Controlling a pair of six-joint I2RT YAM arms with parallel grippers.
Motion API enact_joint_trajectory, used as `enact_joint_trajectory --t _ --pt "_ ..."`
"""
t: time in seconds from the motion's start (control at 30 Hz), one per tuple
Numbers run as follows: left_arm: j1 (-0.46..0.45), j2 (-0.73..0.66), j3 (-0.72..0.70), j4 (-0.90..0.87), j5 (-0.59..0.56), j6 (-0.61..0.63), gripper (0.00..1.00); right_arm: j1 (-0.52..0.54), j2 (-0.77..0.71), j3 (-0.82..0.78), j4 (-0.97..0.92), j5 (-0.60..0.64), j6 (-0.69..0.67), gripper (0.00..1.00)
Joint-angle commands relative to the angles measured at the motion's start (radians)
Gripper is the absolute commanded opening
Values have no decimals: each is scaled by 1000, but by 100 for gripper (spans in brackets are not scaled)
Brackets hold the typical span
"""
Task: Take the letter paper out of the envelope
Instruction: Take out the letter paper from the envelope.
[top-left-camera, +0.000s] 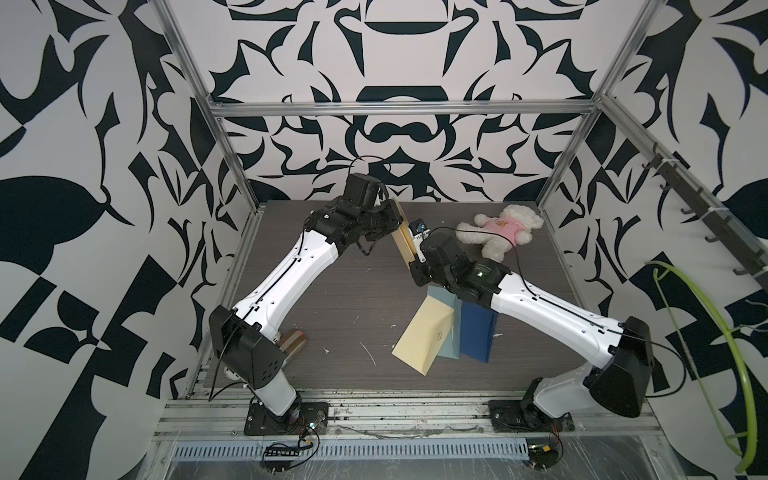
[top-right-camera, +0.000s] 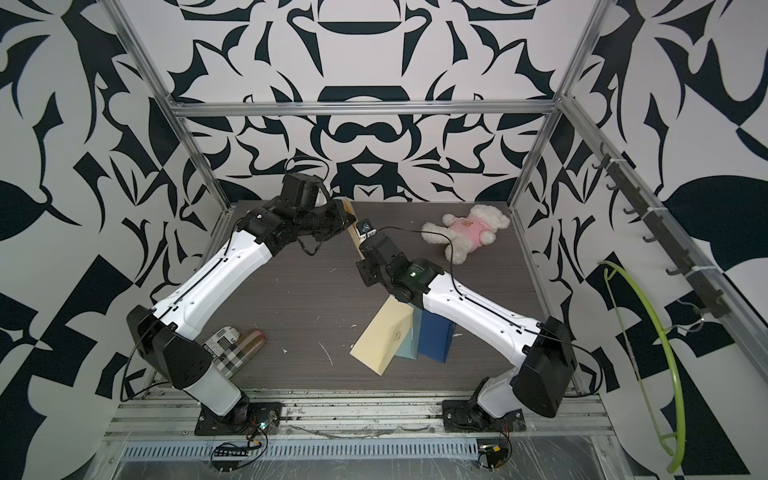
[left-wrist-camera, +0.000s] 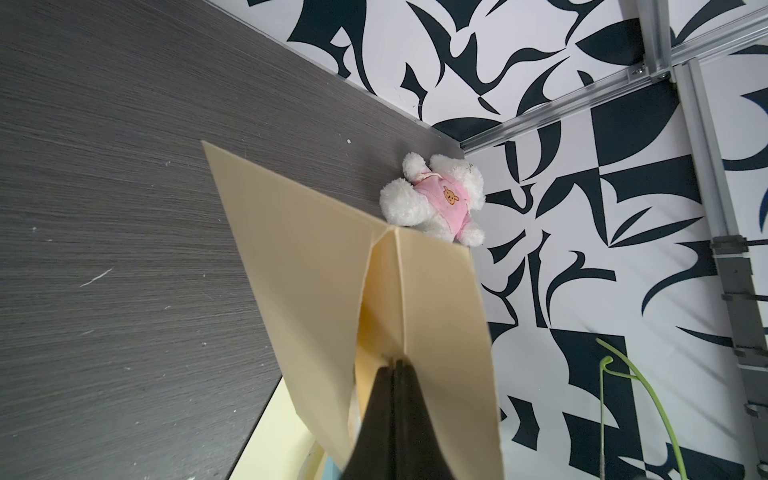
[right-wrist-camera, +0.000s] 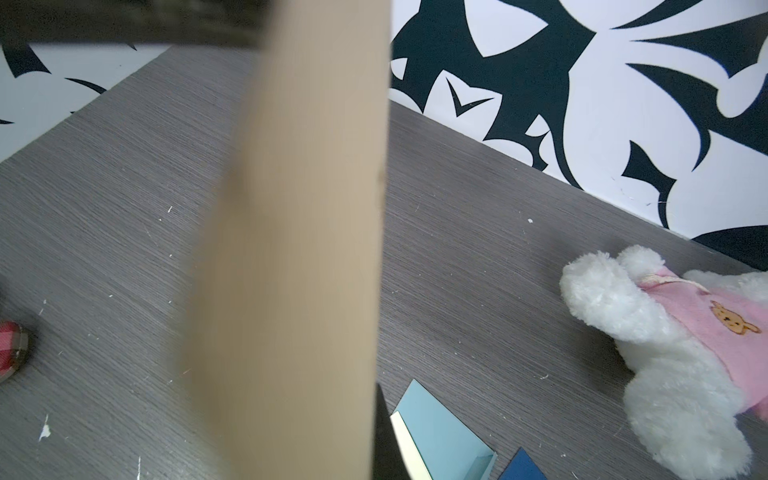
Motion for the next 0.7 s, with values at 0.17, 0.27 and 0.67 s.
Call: enact_joint_trajectory --t 0.17,0.27,0.67 --pt "4 41 80 -100 -76 89 1 56 -25 66 -6 74 -20 0" --pt "6 35 82 -102 -103 112 2 72 -21 71 -17 96 -18 0" --pt "8 23 113 -177 -230 197 5 102 -2 77 -44 129 7 0"
